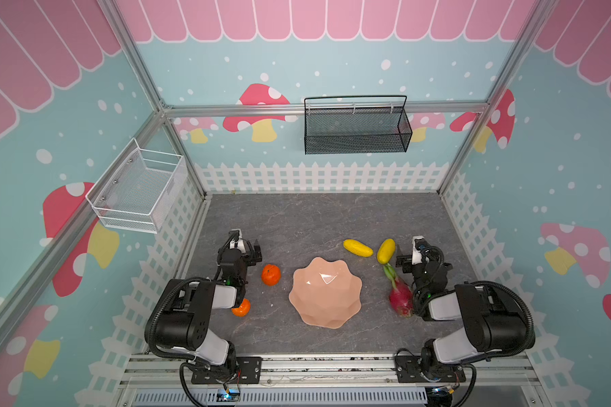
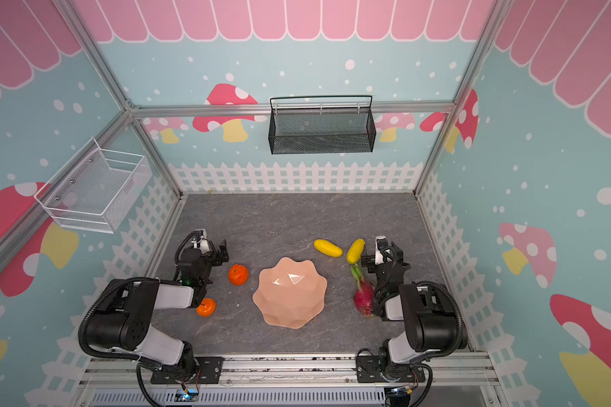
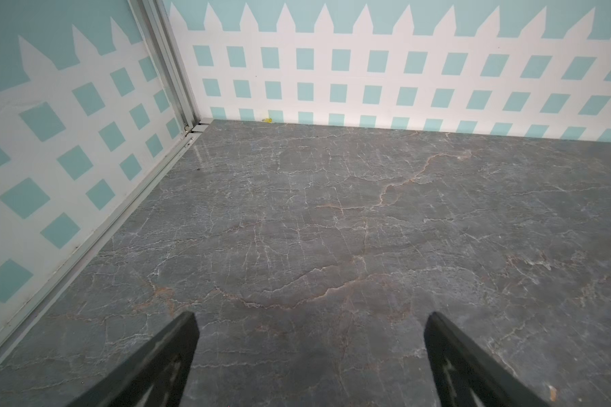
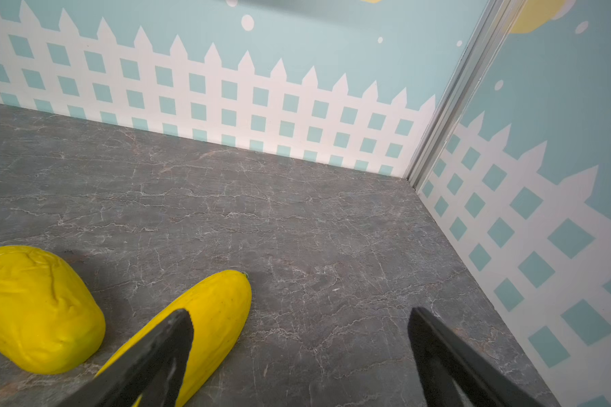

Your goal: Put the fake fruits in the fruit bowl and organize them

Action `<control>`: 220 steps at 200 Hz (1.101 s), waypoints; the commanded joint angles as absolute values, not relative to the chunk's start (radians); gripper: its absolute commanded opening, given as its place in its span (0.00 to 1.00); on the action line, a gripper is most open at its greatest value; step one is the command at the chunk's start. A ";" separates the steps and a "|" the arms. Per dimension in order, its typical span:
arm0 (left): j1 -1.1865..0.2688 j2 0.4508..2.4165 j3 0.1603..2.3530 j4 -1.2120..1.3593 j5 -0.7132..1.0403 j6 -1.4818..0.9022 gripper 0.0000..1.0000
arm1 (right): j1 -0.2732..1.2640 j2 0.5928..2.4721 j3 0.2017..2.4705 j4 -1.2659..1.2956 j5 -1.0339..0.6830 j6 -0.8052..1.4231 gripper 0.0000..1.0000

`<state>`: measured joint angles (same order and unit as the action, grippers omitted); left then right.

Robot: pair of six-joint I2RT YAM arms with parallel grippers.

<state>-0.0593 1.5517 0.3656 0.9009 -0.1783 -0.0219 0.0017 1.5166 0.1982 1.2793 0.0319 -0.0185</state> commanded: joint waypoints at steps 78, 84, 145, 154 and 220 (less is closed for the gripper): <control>-0.047 1.538 0.397 0.875 -0.163 -0.026 1.00 | 0.001 1.520 0.209 1.289 0.025 -0.029 0.98; -0.047 1.538 0.397 0.875 -0.164 -0.026 1.00 | 0.002 1.521 0.210 1.289 0.024 -0.028 0.98; -0.050 1.510 0.339 0.973 -0.188 -0.032 1.00 | 0.004 1.488 0.139 1.404 0.034 -0.031 0.99; -0.049 1.461 0.326 0.952 -0.235 -0.050 1.00 | 0.008 1.434 0.103 1.427 0.061 -0.025 0.99; -0.365 0.950 0.406 0.451 -0.452 -0.086 1.00 | 0.029 0.694 0.239 0.387 0.076 0.210 0.97</control>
